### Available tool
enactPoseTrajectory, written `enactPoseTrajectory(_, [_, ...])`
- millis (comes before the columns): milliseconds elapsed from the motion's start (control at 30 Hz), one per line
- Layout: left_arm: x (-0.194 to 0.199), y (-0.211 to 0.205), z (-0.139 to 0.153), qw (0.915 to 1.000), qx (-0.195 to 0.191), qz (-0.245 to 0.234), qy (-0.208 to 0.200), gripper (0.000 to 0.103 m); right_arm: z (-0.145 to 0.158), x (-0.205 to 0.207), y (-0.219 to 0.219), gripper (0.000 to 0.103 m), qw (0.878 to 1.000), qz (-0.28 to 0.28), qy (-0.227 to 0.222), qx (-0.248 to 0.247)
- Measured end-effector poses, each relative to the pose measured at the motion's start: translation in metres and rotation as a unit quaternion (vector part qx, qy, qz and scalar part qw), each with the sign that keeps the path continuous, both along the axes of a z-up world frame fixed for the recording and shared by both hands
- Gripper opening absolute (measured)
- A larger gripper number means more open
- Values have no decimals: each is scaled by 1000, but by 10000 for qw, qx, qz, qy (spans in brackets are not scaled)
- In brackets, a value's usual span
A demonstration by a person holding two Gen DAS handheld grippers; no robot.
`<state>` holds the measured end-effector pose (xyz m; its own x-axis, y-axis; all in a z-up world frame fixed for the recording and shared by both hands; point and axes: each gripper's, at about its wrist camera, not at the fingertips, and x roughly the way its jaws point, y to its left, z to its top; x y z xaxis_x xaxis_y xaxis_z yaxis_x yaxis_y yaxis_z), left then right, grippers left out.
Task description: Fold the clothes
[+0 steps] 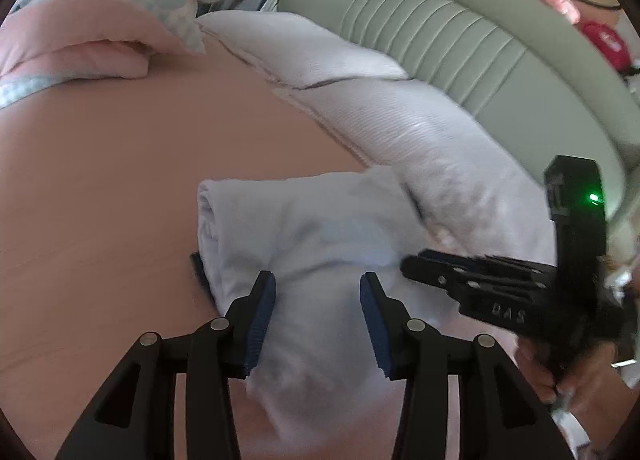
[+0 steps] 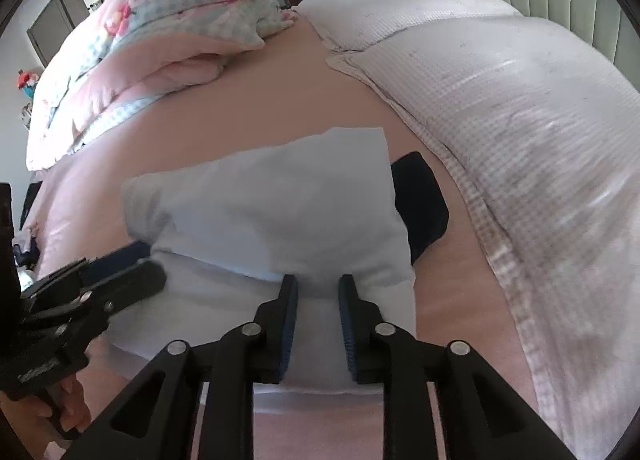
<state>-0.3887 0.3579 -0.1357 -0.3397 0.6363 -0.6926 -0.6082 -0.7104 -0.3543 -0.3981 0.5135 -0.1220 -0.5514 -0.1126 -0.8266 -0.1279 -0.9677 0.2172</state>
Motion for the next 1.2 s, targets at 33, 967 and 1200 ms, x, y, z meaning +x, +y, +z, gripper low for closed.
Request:
enactPoseTrajectory(33, [5,-10,9,10000,19,21,35,52,9,5,-2,38,10000,16,19,-25])
enactPoseTrajectory(967, [44,-347,133,9323,-1241,3343,594,83,149,34,-286,75,9935,948,606,187])
enactPoseTrajectory(1200, [148,-348,204,9242,-1142,3436,1213,83,204,101,-315,75,9890,1331,644,-63])
